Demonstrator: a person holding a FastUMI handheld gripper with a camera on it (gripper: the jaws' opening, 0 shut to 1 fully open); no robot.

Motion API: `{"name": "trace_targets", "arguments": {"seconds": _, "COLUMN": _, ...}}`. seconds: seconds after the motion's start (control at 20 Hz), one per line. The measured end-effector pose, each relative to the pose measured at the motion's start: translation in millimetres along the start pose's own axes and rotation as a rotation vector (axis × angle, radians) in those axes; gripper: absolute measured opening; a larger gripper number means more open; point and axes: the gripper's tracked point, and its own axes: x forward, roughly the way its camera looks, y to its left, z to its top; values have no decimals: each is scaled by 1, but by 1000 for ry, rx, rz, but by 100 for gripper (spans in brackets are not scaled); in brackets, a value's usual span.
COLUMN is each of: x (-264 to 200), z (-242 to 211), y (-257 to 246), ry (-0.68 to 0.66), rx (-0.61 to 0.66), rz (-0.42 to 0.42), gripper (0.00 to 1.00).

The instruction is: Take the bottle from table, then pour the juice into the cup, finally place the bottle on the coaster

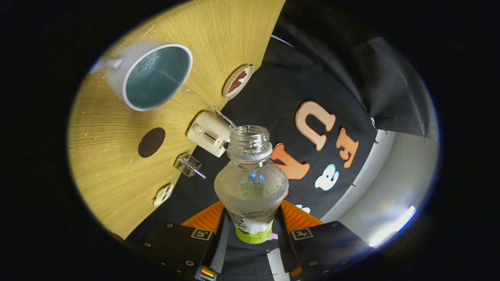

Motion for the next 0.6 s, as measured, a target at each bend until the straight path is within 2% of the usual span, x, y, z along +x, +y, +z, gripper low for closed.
{"name": "trace_targets", "arguments": {"seconds": 0.6, "x": 0, "z": -1, "y": -13, "ry": -17, "rx": -43, "rz": -25, "gripper": 57}}
